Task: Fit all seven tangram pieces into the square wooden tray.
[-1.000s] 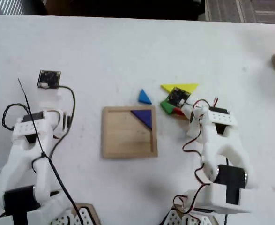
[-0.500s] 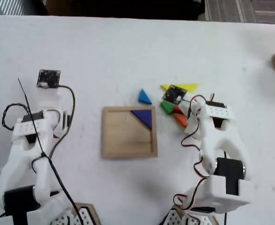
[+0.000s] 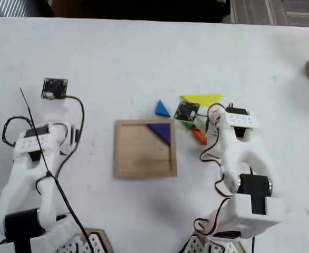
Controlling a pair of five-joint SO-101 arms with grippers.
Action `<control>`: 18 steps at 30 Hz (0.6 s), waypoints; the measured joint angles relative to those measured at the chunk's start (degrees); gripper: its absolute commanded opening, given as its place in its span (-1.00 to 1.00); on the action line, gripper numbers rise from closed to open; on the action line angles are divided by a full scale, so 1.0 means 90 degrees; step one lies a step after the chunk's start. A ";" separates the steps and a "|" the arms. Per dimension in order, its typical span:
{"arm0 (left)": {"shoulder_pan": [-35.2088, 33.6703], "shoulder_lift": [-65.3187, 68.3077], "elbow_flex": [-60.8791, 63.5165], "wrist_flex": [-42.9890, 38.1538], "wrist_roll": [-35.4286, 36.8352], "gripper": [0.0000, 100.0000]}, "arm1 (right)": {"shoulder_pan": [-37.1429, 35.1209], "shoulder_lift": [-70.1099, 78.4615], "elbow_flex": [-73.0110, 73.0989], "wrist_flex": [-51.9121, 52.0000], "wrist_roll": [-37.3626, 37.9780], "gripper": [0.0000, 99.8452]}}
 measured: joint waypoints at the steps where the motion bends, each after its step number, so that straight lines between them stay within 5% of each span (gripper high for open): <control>1: 0.0000 0.0000 0.0000 0.0000 0.0000 -0.62 | 0.0000 0.0000 0.0000 0.0000 0.0000 -0.59; 14: 0.0000 0.0000 0.0000 0.0000 0.0000 -0.62 | -0.0059 -0.0762 0.0508 0.1416 0.0000 -0.58; 18: 0.0000 0.0000 0.0000 0.0000 0.0000 -0.62 | -0.0049 -0.1934 0.1289 0.1055 -0.0098 -0.38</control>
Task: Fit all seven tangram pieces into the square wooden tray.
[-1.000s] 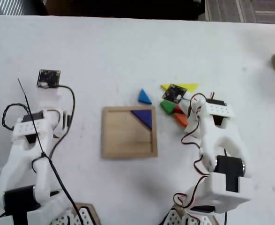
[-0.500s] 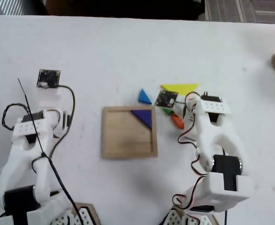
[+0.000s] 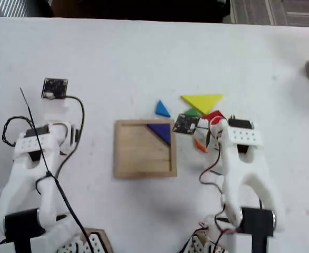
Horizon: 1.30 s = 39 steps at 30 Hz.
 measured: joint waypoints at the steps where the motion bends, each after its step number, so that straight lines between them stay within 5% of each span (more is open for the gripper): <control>1: 0.0000 0.0000 0.0000 0.0000 0.0000 -0.62 | -0.0010 -0.0283 0.0147 -0.0127 -0.0078 -0.33; 10: 0.0000 0.0000 0.0000 0.0000 0.0000 -0.62 | -0.0606 -0.1192 0.0537 -0.0479 -0.0410 -0.43; 21: 0.0000 0.0000 0.0000 0.0000 0.0000 -0.62 | -0.0567 0.0410 0.0371 -0.1543 -0.0410 -0.43; 31: 0.0000 0.0000 0.0000 0.0000 0.0000 -0.62 | -0.0469 0.1993 -0.1250 -0.0713 -0.0410 -0.60; 39: 0.0000 0.0000 0.0000 0.0000 0.0000 -0.62 | -0.0742 0.2071 -0.1455 -0.0508 -0.0488 -0.50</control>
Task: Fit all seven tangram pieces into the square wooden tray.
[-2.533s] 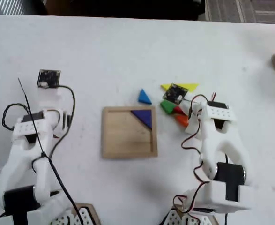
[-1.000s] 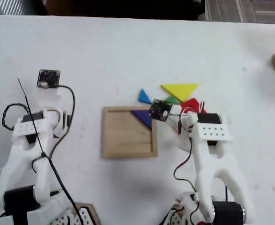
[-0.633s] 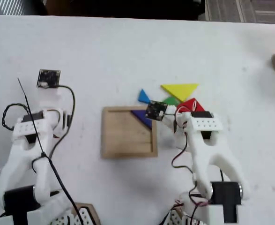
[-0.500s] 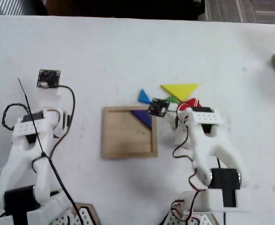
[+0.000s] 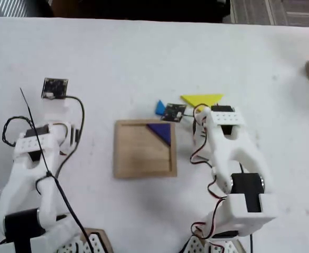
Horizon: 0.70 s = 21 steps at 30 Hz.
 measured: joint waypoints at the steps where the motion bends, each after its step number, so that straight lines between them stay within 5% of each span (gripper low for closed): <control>1: 0.0000 0.0000 0.0000 0.0000 0.0000 -0.62 | -0.0039 0.0010 0.0000 0.0010 -0.0098 -0.50; 8: 0.0000 0.0000 0.0000 0.0000 0.0000 -0.62 | -0.0088 0.0059 -0.0029 -0.0049 -0.0342 -0.97; 21: 0.0000 0.0000 0.0000 -0.0039 0.0000 -0.62 | -0.0059 0.0049 -0.0059 -0.0293 -0.1729 -0.97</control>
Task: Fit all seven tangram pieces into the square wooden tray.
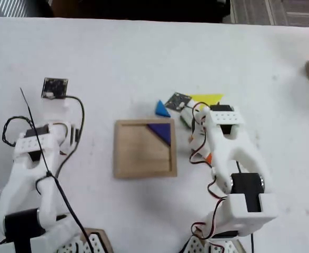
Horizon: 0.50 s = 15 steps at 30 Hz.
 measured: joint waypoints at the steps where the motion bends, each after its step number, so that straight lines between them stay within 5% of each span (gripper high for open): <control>1: 0.0000 0.0000 0.0000 0.0000 0.0000 -0.62 | 0.0000 0.0000 0.0000 0.0000 -0.0068 -0.97; 15: 0.0000 0.0000 0.0000 -0.0049 0.0000 -0.62 | 0.0039 -0.0879 -0.0527 0.1348 -0.1495 -0.97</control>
